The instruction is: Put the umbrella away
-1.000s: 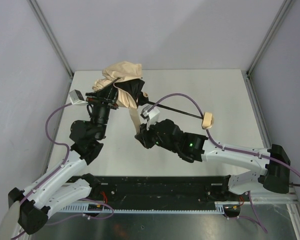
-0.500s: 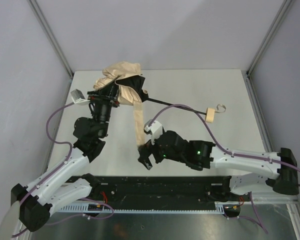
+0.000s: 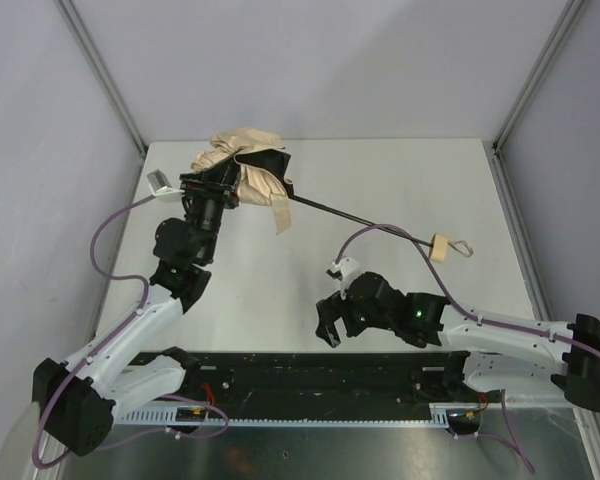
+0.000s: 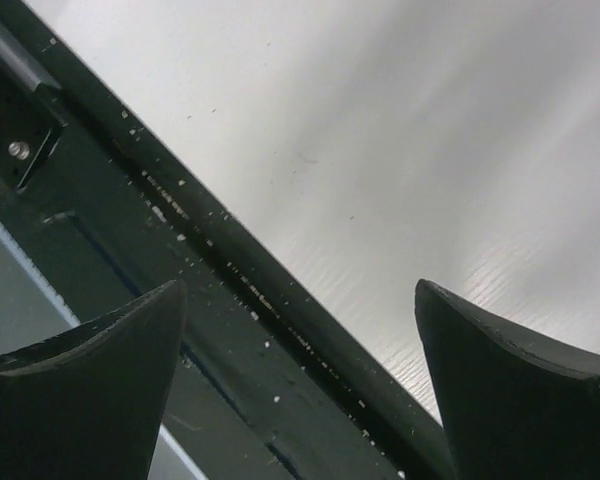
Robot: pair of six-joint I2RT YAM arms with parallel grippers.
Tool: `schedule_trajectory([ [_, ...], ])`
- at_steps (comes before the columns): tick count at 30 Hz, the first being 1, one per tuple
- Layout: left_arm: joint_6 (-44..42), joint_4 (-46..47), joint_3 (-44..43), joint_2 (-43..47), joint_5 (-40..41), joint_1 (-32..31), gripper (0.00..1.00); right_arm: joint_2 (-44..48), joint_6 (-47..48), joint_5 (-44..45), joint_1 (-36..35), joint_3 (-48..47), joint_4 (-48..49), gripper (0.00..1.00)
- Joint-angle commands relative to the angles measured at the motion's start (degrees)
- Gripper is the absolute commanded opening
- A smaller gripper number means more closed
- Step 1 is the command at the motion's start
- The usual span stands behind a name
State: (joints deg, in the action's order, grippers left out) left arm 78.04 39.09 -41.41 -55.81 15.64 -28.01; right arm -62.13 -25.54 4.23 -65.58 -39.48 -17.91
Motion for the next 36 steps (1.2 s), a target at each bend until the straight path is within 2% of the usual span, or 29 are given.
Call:
schedule_trajectory([
  [1,2.1,6.5,-5.5,0.3,2.9,1.5,0.00,4.4,-2.7,-4.4,-0.3,2.1,1.3,0.99],
  [5,1.4,6.6,-6.5,-0.9,1.6,1.7,0.00,8.2,0.6,-5.6,-2.4,2.0,1.5,0.99],
  [7,0.6,6.7,-6.2,-0.9,0.3,1.5,0.00,8.4,2.8,-11.0,-3.2,-0.2,3.4,1.00],
  [11,-1.5,8.1,-3.3,-0.3,0.7,-0.2,0.00,3.0,6.7,-20.7,-5.8,-8.8,7.1,1.00],
  [14,-1.4,9.4,-1.7,-0.1,0.2,-0.6,0.00,-0.2,6.7,-32.2,-6.0,-11.7,15.9,0.99],
  [17,0.6,9.9,-0.8,0.1,-0.8,-1.1,0.00,-1.7,1.5,-40.4,-2.0,-12.4,27.3,0.99],
  [22,5.1,11.0,-1.3,0.9,-2.8,-1.6,0.00,-11.6,-16.0,-56.6,7.4,-12.5,49.3,0.98],
  [24,4.0,11.1,-2.1,1.8,-3.1,-1.7,0.00,-13.0,-19.3,-58.2,8.3,-12.3,54.3,0.98],
  [27,2.2,11.2,-2.4,3.3,-1.8,-1.9,0.00,-11.1,-20.3,-59.1,5.6,-11.4,60.5,0.99],
  [32,2.7,11.9,-2.9,5.0,-1.4,-1.9,0.00,-3.6,-17.7,-55.3,3.8,-5.8,63.3,0.99],
  [36,1.9,11.9,-3.1,6.6,-1.8,-1.9,0.00,3.6,-21.0,-54.5,4.4,0.6,71.1,0.99],
])
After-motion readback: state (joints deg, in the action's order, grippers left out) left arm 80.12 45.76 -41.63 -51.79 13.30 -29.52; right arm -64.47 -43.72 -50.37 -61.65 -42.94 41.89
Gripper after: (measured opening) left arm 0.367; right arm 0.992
